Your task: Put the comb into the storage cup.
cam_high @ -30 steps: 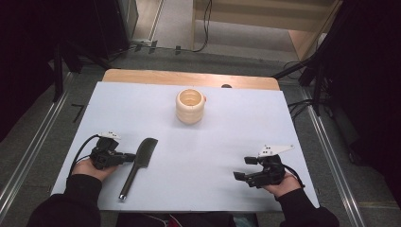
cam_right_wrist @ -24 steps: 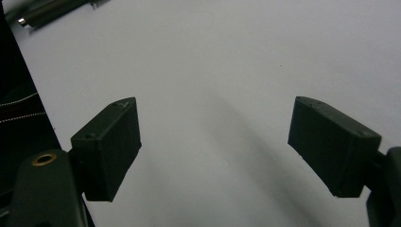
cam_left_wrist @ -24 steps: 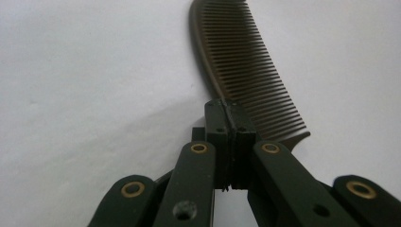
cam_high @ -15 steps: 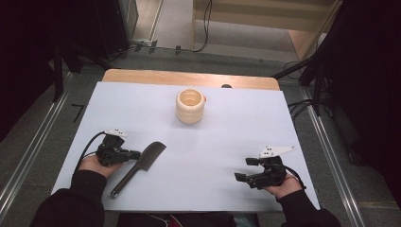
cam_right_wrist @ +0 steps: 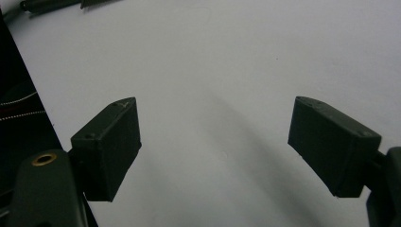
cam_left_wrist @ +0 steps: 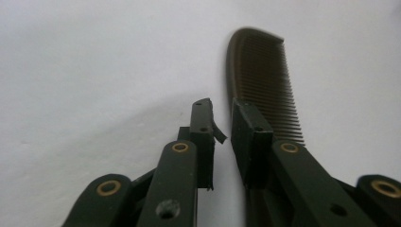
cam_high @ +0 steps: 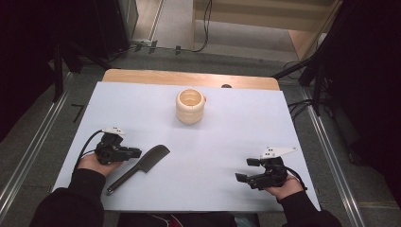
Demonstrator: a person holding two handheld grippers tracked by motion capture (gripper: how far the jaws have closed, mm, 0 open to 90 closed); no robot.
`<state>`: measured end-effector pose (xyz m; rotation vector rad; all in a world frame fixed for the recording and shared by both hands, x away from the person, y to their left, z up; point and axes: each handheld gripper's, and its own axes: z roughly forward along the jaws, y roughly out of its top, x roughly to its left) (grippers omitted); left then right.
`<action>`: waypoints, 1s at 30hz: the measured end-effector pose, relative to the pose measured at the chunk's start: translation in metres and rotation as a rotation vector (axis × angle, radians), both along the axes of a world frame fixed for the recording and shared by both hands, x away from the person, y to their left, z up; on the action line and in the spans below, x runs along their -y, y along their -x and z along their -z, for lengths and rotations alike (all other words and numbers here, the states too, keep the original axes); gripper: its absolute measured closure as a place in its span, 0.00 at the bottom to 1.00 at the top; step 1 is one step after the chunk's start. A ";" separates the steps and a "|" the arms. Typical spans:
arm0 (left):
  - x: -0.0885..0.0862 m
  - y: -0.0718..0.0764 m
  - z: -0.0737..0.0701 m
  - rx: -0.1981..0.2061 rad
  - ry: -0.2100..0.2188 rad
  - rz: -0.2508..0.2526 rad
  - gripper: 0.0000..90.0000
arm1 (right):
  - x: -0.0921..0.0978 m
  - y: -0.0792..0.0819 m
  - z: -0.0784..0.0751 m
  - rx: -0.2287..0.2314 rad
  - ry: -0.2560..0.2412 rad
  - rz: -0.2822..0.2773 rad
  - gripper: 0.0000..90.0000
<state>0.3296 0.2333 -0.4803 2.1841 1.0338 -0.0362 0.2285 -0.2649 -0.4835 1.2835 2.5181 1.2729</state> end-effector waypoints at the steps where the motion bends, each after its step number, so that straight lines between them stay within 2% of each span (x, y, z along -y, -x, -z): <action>1: -0.001 0.001 -0.003 0.005 0.011 -0.004 0.82 | 0.000 0.000 0.000 -0.001 -0.001 0.000 0.17; 5: -0.004 0.006 -0.013 0.031 0.072 0.004 0.70 | -0.001 0.000 0.000 -0.006 -0.001 0.007 0.17; 8: -0.002 0.012 -0.020 0.065 0.107 0.021 0.63 | 0.000 0.000 0.000 -0.003 -0.002 0.007 0.17; 12: 0.002 0.020 -0.028 0.119 0.126 0.039 0.53 | 0.000 0.000 0.000 0.000 -0.002 0.009 0.17; 14: 0.005 0.024 -0.030 0.134 0.132 0.055 0.49 | 0.000 0.000 0.000 -0.001 -0.001 0.010 0.17; 20: 0.012 0.032 -0.033 0.154 0.138 0.077 0.42 | 0.000 -0.001 0.000 -0.002 0.000 0.012 0.17; 30: 0.014 0.035 -0.034 0.143 0.169 0.076 0.34 | 0.000 -0.001 0.000 -0.003 -0.001 0.017 0.17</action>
